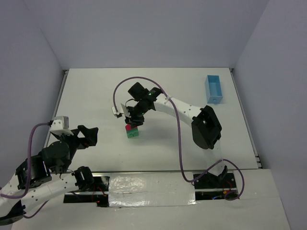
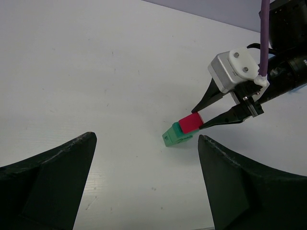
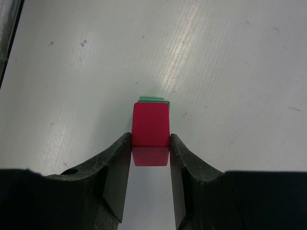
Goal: Build the wood block tower
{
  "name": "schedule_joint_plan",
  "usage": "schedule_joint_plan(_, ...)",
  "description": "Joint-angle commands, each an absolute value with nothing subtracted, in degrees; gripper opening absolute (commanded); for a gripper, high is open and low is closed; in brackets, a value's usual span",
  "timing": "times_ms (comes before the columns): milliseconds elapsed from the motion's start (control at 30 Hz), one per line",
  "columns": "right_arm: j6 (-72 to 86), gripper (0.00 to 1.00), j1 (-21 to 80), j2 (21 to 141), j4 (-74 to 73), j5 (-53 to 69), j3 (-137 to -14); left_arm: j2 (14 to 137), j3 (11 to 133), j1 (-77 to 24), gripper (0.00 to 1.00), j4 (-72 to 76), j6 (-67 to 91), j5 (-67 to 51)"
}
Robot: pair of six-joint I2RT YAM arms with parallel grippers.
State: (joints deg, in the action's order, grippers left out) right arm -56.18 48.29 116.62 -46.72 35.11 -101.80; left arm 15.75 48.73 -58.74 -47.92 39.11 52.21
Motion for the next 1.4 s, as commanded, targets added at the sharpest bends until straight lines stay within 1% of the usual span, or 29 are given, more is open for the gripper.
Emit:
schedule_joint_plan(0, -55.9, 0.20, 49.0, 117.0, -45.6, 36.0, -102.7, 15.8, 48.6, -58.6, 0.99, -45.4, 37.8, 52.0)
schedule_joint_plan(300, -55.5, 0.20, 49.0, 118.8, -46.2, 35.4, -104.6, 15.6, 48.6, -58.6, 1.00, -45.0, 37.4, 51.6)
schedule_joint_plan(667, -55.3, 0.22, 49.0, 118.0, -46.1, 35.9, -104.4, 15.5, 48.5, -58.6, 1.00, -44.6, 37.2, 51.2)
schedule_joint_plan(700, -55.3, 0.25, 49.0, 117.9, -46.1, 35.9, -104.4, 15.5, 48.5, -58.6, 0.99, -44.6, 37.1, 51.2)
schedule_joint_plan(733, -55.3, 0.45, 49.0, 117.7, -46.0, 35.9, -104.4, 15.5, 48.4, -58.6, 0.99, -44.6, 37.0, 51.2)
schedule_joint_plan(767, -55.3, 0.99, 49.0, 117.6, -46.0, 35.9, -104.2, 15.6, 48.4, -58.6, 1.00, -44.6, 37.0, 51.1)
schedule_joint_plan(1367, -53.6, 1.00, 49.0, 113.5, -43.8, 38.3, -102.0, 15.8, 48.3, -58.6, 0.99, -44.0, 36.4, 50.5)
